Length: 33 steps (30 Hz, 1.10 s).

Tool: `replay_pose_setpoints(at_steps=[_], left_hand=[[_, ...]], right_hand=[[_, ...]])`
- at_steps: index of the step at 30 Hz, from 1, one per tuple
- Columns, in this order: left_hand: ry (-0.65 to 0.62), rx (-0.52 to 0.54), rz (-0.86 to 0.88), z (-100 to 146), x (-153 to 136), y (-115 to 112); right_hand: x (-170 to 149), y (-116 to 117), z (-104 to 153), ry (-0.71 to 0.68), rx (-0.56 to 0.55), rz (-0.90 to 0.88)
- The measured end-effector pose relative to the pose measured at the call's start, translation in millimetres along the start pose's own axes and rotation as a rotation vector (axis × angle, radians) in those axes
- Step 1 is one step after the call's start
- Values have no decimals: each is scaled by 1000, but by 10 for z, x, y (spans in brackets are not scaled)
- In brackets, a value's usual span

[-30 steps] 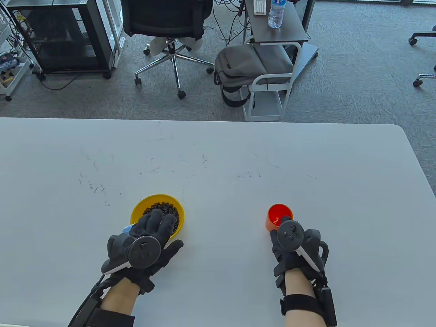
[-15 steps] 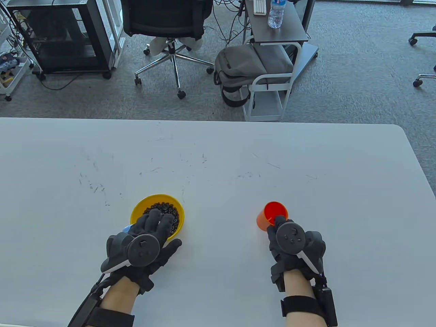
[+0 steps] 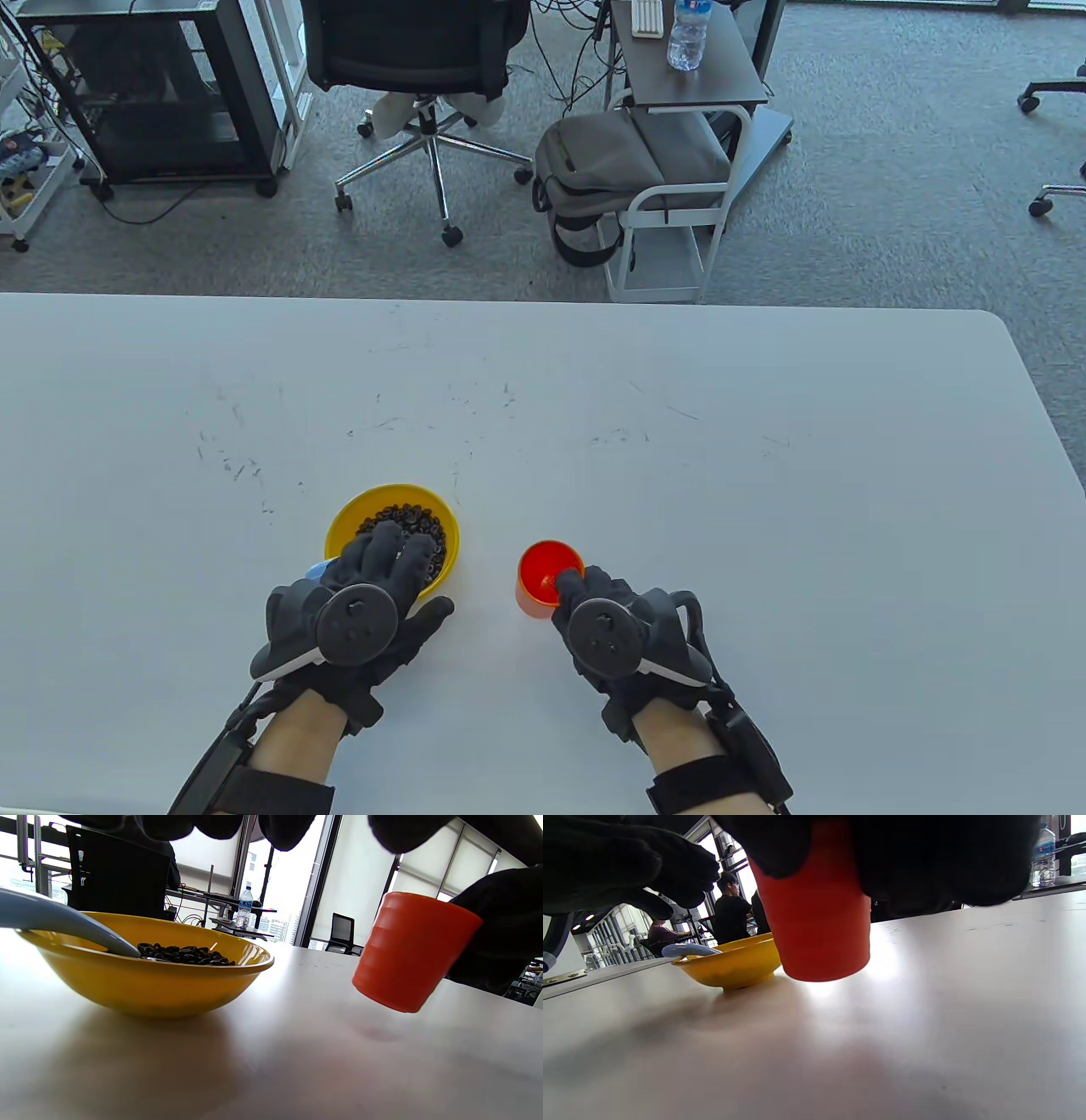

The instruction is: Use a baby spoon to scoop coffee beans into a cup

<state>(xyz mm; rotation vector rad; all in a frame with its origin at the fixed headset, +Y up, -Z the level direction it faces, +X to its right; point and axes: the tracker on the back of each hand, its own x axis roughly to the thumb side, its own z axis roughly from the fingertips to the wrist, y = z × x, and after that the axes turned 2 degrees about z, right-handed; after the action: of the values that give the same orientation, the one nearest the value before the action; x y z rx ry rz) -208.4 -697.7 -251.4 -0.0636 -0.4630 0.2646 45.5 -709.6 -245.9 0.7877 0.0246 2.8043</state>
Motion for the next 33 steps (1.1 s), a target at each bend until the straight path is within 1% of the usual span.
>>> replay_pose_setpoints(at_steps=[4, 10, 18, 20, 23, 27, 30, 33], left_hand=[[5, -5, 4, -2, -9, -5], [11, -10, 13, -1, -17, -7], [15, -12, 18, -1, -23, -7], [16, -12, 16, 0, -24, -6], [16, -8, 18, 1, -28, -1], [17, 2, 22, 3, -46, 7], [20, 12, 35, 8, -73, 15], [42, 37, 66, 22, -126, 32]], right_hand=[[75, 88, -21, -32, 51, 34], [83, 163, -32, -40, 97, 63], [56, 156, -31, -27, 127, 60], [33, 113, -19, -26, 136, 33], [-14, 0, 15, -27, 102, 28], [-134, -179, 96, 12, 63, 103], [-258, -296, 170, 71, 33, 108], [-333, -348, 206, 100, 13, 143]])
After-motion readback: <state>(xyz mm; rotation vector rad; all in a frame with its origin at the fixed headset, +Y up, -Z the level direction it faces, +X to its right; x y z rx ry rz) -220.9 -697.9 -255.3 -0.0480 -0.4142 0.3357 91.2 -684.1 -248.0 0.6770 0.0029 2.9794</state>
